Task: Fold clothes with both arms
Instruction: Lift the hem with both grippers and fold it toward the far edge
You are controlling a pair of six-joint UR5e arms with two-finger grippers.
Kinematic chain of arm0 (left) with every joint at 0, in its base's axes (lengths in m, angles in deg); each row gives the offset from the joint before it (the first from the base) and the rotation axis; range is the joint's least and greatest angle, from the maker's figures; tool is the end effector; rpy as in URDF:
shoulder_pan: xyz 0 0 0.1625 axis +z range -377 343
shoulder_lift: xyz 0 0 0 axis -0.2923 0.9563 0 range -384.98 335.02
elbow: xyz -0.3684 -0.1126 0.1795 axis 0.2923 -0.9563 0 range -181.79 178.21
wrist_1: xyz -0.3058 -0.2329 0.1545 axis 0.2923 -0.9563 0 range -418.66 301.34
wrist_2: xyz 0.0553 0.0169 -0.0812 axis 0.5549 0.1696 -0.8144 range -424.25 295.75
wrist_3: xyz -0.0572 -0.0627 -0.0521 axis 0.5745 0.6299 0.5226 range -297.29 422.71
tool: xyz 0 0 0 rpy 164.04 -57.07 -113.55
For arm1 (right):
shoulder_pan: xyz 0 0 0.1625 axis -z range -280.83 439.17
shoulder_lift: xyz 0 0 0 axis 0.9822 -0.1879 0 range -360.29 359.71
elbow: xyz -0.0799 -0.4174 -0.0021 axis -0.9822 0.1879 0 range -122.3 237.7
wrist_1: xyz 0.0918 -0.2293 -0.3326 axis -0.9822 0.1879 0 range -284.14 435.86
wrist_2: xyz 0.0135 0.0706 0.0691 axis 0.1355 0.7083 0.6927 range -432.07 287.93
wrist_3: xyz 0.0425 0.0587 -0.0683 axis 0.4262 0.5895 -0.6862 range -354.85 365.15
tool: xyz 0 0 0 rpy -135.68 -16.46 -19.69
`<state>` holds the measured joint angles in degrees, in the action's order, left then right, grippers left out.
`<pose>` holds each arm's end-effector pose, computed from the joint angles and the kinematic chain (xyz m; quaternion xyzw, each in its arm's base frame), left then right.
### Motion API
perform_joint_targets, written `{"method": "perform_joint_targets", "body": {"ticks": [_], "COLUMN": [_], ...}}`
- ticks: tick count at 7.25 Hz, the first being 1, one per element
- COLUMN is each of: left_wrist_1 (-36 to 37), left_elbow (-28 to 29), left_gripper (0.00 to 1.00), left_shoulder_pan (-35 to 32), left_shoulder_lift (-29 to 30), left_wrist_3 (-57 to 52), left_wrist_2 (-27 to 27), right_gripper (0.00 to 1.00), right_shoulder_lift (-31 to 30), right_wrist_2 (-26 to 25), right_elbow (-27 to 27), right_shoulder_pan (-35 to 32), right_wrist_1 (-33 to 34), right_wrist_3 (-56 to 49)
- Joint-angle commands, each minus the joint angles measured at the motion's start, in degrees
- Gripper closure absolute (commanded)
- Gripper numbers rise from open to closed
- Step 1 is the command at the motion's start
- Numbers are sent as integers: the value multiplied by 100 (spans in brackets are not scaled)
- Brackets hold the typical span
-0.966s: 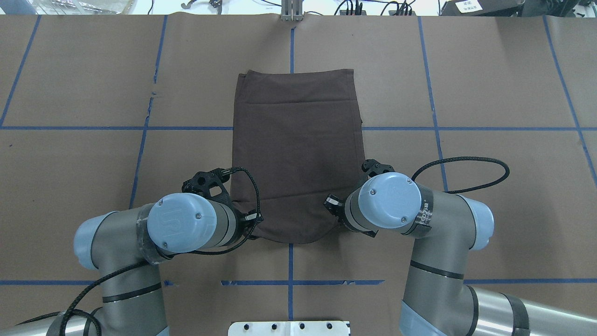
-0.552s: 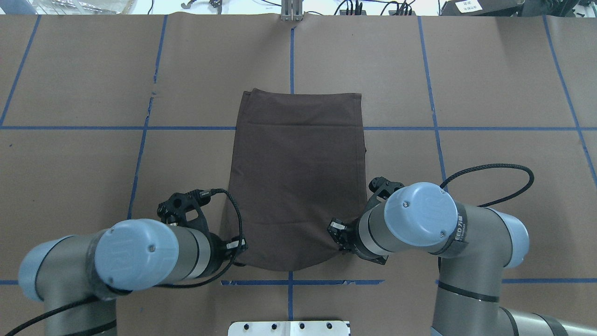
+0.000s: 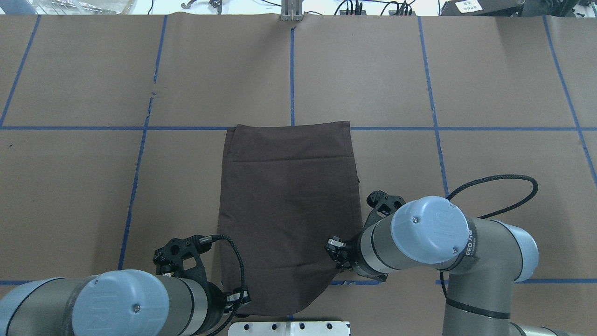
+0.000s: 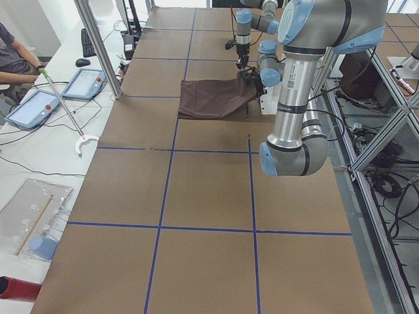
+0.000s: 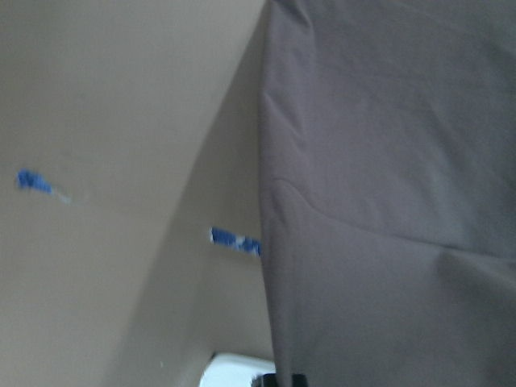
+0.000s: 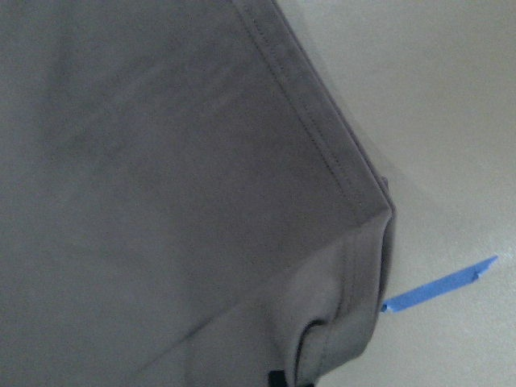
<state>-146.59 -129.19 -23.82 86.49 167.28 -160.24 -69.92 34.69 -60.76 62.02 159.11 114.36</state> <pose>0.4777 -0.1810 0.1930 -0.0780 0.4708 -0.1387 0.8678 -0.4863 -0.2595 0.2373 -0.1372 -0.4588 0.2085 0.8528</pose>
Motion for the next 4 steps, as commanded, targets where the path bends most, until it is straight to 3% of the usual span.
{"method": "perform_joint_targets", "body": {"ticks": [1, 2, 3, 4], "left_wrist_1": [-22, -57, -58, -380], "left_elbow": [110, 485, 1150, 1913], "left_gripper": [100, 100, 100, 100], "left_shoulder_pan": [-779, -1646, -2256, -2618], "left_shoulder_lift": [138, 260, 688, 1049], "left_wrist_3": [-303, -732, -1058, -1149], "left_wrist_2": [-16, -451, -821, -824], "right_gripper": [100, 100, 100, 100], "right_shoulder_lift": [352, 519, 886, 1351], "right_wrist_2": [-15, 98, 526, 721], "right_elbow": [488, 830, 1364, 2031], "right_shoulder_pan": [-610, -1136, -1629, -1929], "right_wrist_1": [-184, -316, -318, -326], "right_wrist_3": [-258, -443, -549, -707]}}
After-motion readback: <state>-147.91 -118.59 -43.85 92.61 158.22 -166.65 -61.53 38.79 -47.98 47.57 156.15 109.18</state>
